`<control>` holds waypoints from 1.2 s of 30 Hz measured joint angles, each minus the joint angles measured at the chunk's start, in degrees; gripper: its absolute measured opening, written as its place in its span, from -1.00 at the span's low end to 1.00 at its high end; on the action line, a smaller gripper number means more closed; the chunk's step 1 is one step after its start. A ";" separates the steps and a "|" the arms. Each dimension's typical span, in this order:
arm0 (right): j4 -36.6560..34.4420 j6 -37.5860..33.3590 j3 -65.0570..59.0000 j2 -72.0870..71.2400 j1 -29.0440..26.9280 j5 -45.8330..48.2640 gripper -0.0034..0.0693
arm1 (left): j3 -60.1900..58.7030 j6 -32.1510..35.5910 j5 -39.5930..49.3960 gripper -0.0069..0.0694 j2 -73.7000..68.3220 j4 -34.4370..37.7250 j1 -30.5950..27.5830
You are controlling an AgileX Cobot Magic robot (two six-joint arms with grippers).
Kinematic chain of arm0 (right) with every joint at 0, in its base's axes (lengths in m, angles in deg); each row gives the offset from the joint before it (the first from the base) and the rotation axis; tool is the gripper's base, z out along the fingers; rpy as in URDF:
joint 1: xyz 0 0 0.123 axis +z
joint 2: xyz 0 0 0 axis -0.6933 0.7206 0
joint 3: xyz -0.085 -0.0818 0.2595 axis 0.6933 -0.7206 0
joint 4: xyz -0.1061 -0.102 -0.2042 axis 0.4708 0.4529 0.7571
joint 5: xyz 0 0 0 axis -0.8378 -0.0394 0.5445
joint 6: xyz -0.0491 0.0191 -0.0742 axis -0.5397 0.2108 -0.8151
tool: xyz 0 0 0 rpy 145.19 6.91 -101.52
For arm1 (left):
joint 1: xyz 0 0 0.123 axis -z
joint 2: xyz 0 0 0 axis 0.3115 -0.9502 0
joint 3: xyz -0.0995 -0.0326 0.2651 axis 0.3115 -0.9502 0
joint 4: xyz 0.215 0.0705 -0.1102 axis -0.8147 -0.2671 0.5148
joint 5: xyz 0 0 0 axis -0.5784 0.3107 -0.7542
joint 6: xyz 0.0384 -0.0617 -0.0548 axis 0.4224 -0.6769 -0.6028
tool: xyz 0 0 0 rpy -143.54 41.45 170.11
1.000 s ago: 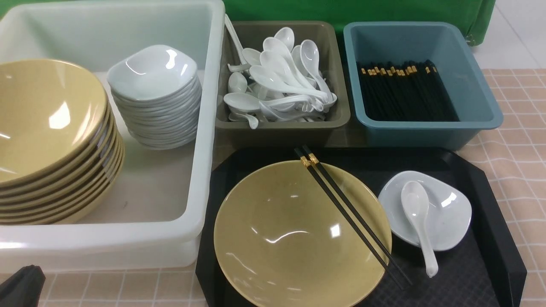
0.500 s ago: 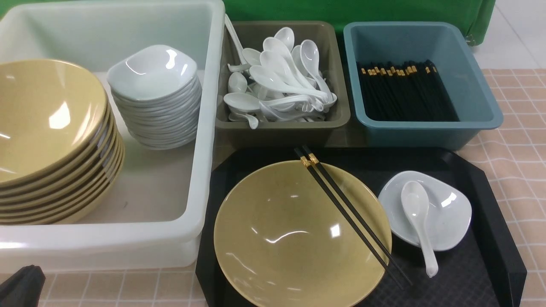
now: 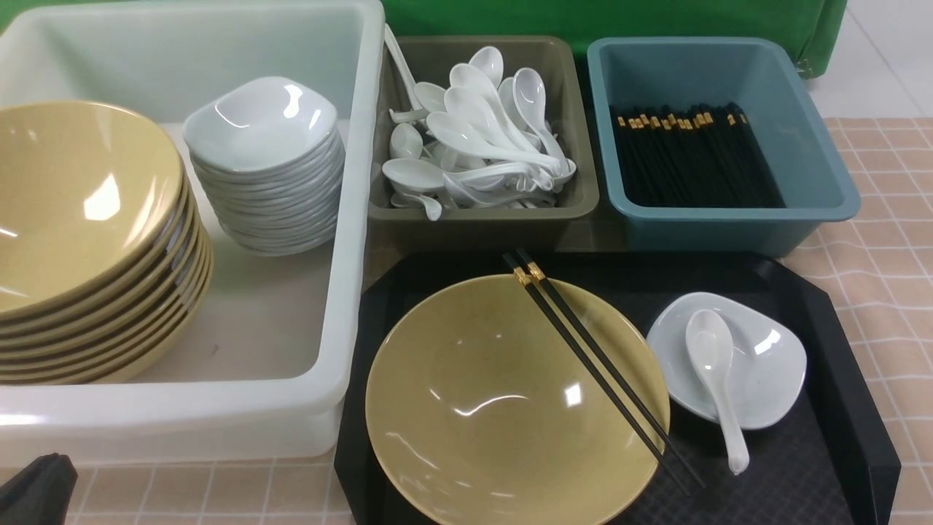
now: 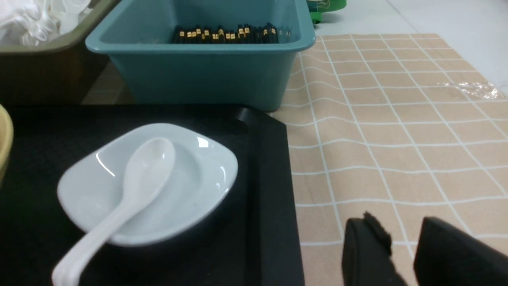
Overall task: On brown table put chopsticks spoon bowls plates into blue grey white boxes.
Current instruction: 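Move the grippers toward the tableware on the black tray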
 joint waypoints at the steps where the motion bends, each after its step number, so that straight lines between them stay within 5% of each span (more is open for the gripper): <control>1: -0.20 0.17 0.00 0.00 0.00 0.00 -0.26 | 0.00 0.00 0.00 -0.81 0.00 0.00 0.00; 9: -0.40 0.22 0.00 0.00 0.00 -0.05 -0.26 | 0.00 -0.07 -0.33 -0.81 0.00 0.20 0.00; 12: -0.89 2.20 0.00 0.00 0.00 -0.26 -0.26 | 0.00 -4.58 -2.37 -0.81 0.00 7.75 0.00; 15: -5.03 10.60 0.00 0.00 0.00 -0.67 -0.26 | 0.00 -14.61 -6.42 -0.81 0.00 24.31 0.00; 19: -16.84 31.35 0.00 0.00 0.00 -0.84 -0.26 | 0.00 -24.64 -9.30 -0.81 0.00 44.13 0.00; 23: -21.75 43.29 0.00 0.00 0.00 -0.84 -0.26 | 0.00 -25.04 -9.96 -0.81 0.00 48.91 0.00; 32: -20.34 34.55 0.00 0.00 0.00 -0.20 -0.26 | 0.10 -22.13 -10.18 -0.81 0.00 50.51 0.00; 36: -22.10 23.24 2.12 0.00 0.00 3.74 -0.26 | 6.59 -9.63 -6.77 -0.81 0.00 46.77 0.00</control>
